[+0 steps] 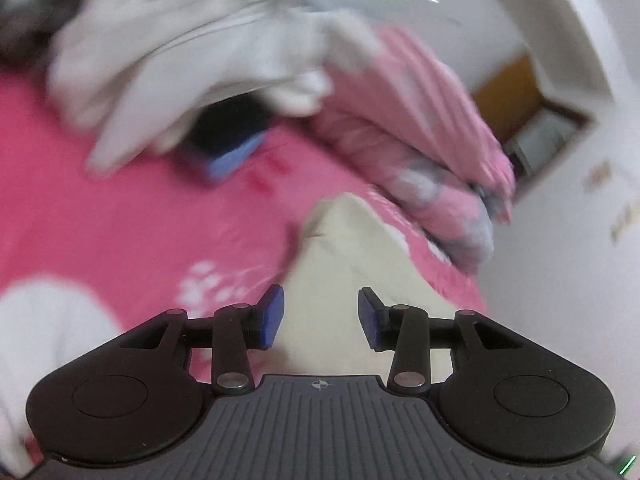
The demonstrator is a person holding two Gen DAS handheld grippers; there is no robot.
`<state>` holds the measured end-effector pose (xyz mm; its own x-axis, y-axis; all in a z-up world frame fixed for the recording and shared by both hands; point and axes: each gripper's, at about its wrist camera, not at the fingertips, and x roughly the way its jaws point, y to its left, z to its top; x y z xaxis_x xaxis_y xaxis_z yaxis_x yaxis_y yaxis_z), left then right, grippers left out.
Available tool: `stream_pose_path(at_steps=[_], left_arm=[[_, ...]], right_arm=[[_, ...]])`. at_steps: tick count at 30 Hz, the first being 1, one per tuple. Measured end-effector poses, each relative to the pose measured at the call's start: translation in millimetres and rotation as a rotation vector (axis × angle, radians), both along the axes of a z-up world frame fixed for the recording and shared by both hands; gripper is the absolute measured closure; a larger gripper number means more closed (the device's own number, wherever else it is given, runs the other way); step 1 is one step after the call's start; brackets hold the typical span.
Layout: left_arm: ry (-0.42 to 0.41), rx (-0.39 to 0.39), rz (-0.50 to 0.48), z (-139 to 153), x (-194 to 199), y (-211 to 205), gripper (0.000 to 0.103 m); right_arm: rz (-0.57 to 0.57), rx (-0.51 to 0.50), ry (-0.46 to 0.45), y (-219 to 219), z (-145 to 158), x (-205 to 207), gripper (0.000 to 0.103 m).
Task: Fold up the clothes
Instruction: 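Move both open grippers to the flat beige garment with ribbed waistband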
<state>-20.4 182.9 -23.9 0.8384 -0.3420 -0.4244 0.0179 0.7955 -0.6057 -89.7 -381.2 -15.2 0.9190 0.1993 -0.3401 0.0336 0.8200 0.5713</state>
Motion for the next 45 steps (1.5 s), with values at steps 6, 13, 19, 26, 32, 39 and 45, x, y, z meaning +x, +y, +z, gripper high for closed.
stream_pose_path(at_steps=[6,13,19,26,32,39,45], left_arm=[[0.053,0.308,-0.151,-11,25,-65,0.062],[0.116,0.384,-0.151,-26,41,-68,0.056],[-0.061,0.578,-0.169,-1,19,-97,0.055],[0.077,0.552,-0.155,-30,46,-97,0.041],[0.085,0.545,-0.138,-33,46,-93,0.037],[0.076,0.545,-0.152,-34,47,-86,0.037],[0.061,0.545,-0.163,-36,47,-85,0.037]], right_arm=[[0.092,-0.405,-0.036,88,14,20,0.075],[0.064,-0.471,0.09,88,-46,30,0.079],[0.081,-0.571,0.012,103,-14,29,0.079],[0.107,-0.628,0.06,103,-43,56,0.08],[0.094,-0.63,-0.056,97,2,72,0.08],[0.134,-0.559,0.124,76,-34,131,0.082],[0.092,-0.636,0.046,85,3,159,0.082]])
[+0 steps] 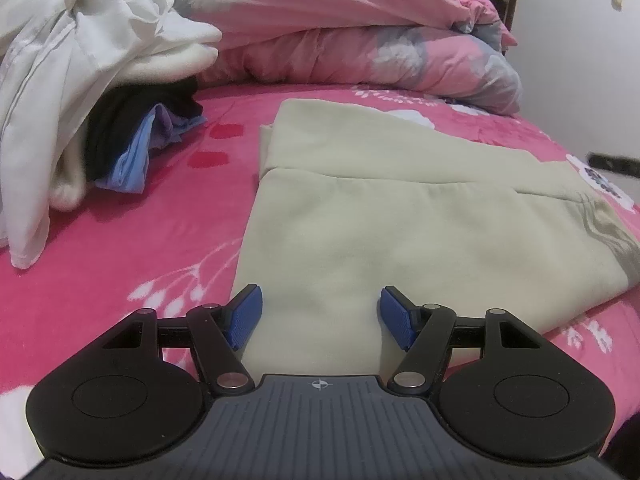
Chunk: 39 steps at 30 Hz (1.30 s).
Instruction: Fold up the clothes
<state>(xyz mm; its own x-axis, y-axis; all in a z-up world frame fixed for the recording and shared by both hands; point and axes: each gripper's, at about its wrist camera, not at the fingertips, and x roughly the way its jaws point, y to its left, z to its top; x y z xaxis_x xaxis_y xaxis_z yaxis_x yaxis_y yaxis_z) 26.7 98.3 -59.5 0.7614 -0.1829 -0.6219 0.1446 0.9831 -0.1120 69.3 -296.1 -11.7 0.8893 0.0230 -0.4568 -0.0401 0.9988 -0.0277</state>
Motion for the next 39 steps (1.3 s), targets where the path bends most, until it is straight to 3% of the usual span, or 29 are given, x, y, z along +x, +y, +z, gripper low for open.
stream_pose_path(at_steps=[3,5,7,9,13,16,20,22,24,29,34,39], left_arm=[[-0.016,0.005,-0.002,4,-3,1,0.038],[-0.045,0.01,0.004,14,-5,4,0.039],[-0.09,0.009,0.002,27,-5,5,0.039],[-0.115,-0.011,-0.02,39,9,3,0.039],[-0.094,-0.047,-0.067,49,66,-16,0.041],[-0.049,-0.058,-0.066,44,116,-28,0.045],[0.029,-0.016,0.054,16,163,-25,0.044],[0.087,-0.067,0.092,-4,173,-13,0.037],[0.086,-0.122,0.11,-9,171,-3,0.036],[0.075,-0.115,0.101,-12,169,-5,0.034],[0.068,-0.129,0.099,-14,170,-1,0.033],[0.058,-0.113,0.101,-11,169,-4,0.033]], right_arm=[[-0.053,-0.08,0.075,2,-23,40,0.082],[-0.092,-0.051,0.156,-7,-53,54,0.083],[-0.103,-0.022,0.13,-12,-52,49,0.084],[-0.104,-0.057,0.124,-8,-56,47,0.084],[-0.104,-0.085,0.125,-3,-55,50,0.083],[-0.1,-0.057,0.123,-6,-53,50,0.083],[-0.098,-0.039,0.123,-8,-53,48,0.083],[-0.095,-0.03,0.129,-10,-52,49,0.083],[-0.092,-0.027,0.144,-11,-44,50,0.083],[-0.044,-0.065,0.047,-3,-17,50,0.083],[-0.106,0.132,0.167,-47,-50,81,0.085],[-0.141,0.284,0.165,-68,-46,79,0.09]])
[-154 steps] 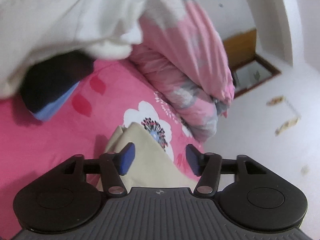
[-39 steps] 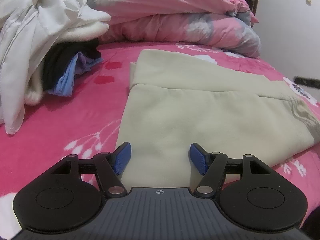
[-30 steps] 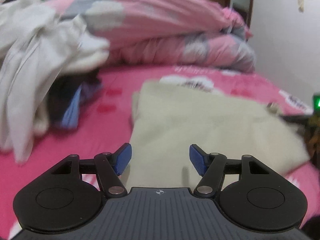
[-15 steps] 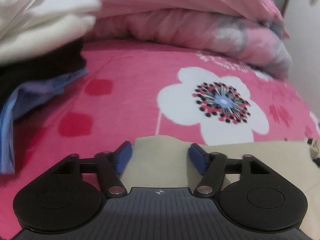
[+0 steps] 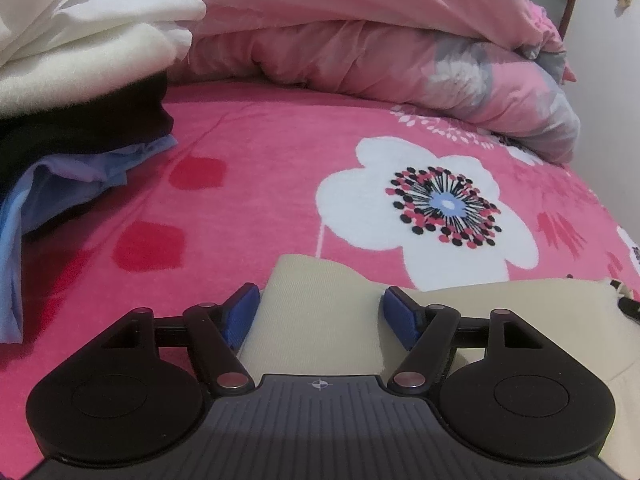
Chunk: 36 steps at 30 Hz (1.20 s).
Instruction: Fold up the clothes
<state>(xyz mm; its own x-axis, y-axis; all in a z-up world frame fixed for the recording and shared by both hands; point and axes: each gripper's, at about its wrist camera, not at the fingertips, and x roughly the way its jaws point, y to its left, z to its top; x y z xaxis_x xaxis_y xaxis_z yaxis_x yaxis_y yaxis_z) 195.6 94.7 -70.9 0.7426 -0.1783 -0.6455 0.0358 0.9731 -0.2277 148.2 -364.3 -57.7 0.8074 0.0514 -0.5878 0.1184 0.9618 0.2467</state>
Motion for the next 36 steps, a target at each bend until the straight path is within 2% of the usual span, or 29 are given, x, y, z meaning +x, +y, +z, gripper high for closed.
stream_pose_path(at_steps=[1,3,5,7,9,11,13,15,16,17,19,23,26,28,30,31,33,36], left_arm=[[-0.007,-0.001,0.008,2,-2,1,0.034],[-0.058,0.0,0.048,16,-13,3,0.034],[-0.153,0.023,0.045,37,-33,1,0.034],[-0.212,0.051,-0.019,55,-50,-8,0.034],[-0.248,0.12,-0.12,67,-67,-30,0.033],[-0.233,0.201,-0.23,60,-76,-57,0.033],[-0.197,0.283,-0.325,46,-81,-83,0.033],[-0.148,0.346,-0.335,17,-78,-95,0.029],[-0.149,0.319,-0.315,14,-77,-91,0.021],[-0.15,0.291,-0.295,11,-76,-86,0.02],[-0.123,0.241,-0.272,14,-74,-77,0.02],[-0.149,0.234,-0.247,34,-91,-67,0.025],[-0.218,0.252,-0.293,47,-124,-60,0.023],[-0.187,0.31,-0.327,34,-131,-66,0.022],[-0.115,0.384,-0.332,12,-126,-73,0.019],[-0.11,0.361,-0.312,12,-125,-71,0.016],[-0.1,0.315,-0.273,13,-122,-66,0.016],[-0.104,0.268,-0.234,22,-128,-57,0.023]], right_arm=[[-0.013,0.028,-0.007,-4,2,-1,0.09],[-0.051,0.021,-0.044,-3,15,-13,0.089],[-0.073,-0.008,-0.087,2,30,-26,0.088],[-0.005,-0.071,-0.124,22,49,-40,0.088],[0.096,-0.141,-0.147,48,65,-50,0.088],[0.224,-0.19,-0.157,79,70,-56,0.088],[0.294,-0.231,-0.128,102,57,-54,0.088],[0.331,-0.265,-0.099,117,32,-49,0.087],[0.326,-0.274,-0.101,119,11,-47,0.088],[0.321,-0.275,-0.108,119,3,-48,0.088],[0.316,-0.271,-0.099,119,9,-47,0.088],[0.288,-0.264,-0.099,121,24,-59,0.086],[0.342,-0.253,-0.138,128,31,-89,0.086],[0.382,-0.292,-0.113,136,22,-107,0.085],[0.376,-0.325,-0.102,140,-1,-111,0.085],[0.371,-0.318,-0.109,139,-2,-111,0.084],[0.352,-0.301,-0.087,139,2,-105,0.084],[0.335,-0.322,-0.081,142,11,-112,0.083]])
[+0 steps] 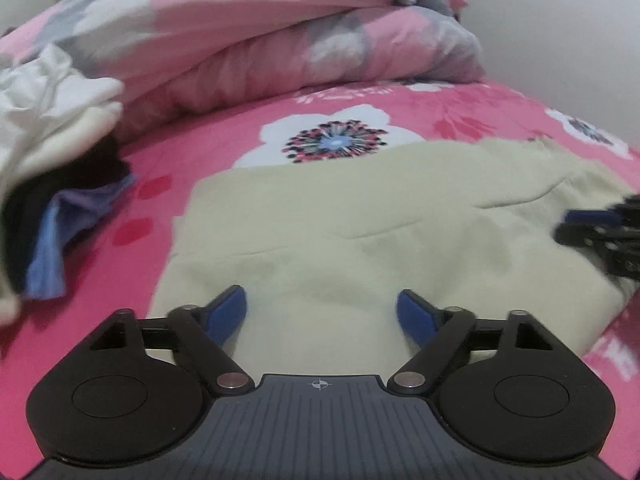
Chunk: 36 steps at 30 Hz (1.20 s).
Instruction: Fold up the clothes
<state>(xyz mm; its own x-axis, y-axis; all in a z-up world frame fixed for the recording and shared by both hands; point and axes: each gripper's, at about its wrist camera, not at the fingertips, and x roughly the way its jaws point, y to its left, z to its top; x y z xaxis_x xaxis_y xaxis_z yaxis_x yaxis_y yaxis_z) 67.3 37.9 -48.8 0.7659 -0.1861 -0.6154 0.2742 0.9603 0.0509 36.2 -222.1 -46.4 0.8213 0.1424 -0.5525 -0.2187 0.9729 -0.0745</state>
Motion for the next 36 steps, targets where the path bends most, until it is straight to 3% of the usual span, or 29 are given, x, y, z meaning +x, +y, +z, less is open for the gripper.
stream_pose_path(at_steps=[3,5,8,12,17,20,22,26,28,30,33,36], left_arm=[[-0.031,-0.008,-0.022,9,-23,10,0.019],[-0.003,0.042,-0.015,-3,-29,11,0.016],[0.019,-0.005,0.045,-12,-27,17,0.008],[0.073,-0.017,0.112,-7,-24,16,0.004],[0.08,0.031,0.16,-5,-28,6,0.0],[0.083,0.05,0.18,-5,-28,2,0.0],[0.08,0.072,0.186,-4,-29,-2,0.0],[0.081,0.114,0.196,-3,-30,-8,0.0],[0.093,0.115,0.209,-2,-29,-9,0.0],[0.104,0.115,0.221,-1,-28,-10,0.0],[0.104,0.13,0.225,-1,-28,-12,0.0],[0.107,0.138,0.227,0,-28,-13,0.0]], right_arm=[[0.037,0.038,-0.032,-1,13,-32,0.083],[0.041,0.014,-0.009,1,7,-47,0.083],[0.029,0.033,-0.043,-5,-16,-52,0.081],[-0.02,0.041,-0.022,4,-4,-49,0.08],[0.081,0.05,-0.05,19,7,-72,0.073],[0.081,-0.013,-0.039,25,-9,-73,0.073],[0.042,0.03,-0.001,25,6,-70,0.073],[0.013,0.046,-0.056,30,26,-68,0.071],[0.004,0.008,-0.027,35,15,-59,0.059],[0.014,-0.006,-0.002,36,0,-53,0.059],[-0.009,0.028,0.047,34,13,-44,0.059],[-0.039,0.02,-0.029,36,28,-36,0.058]])
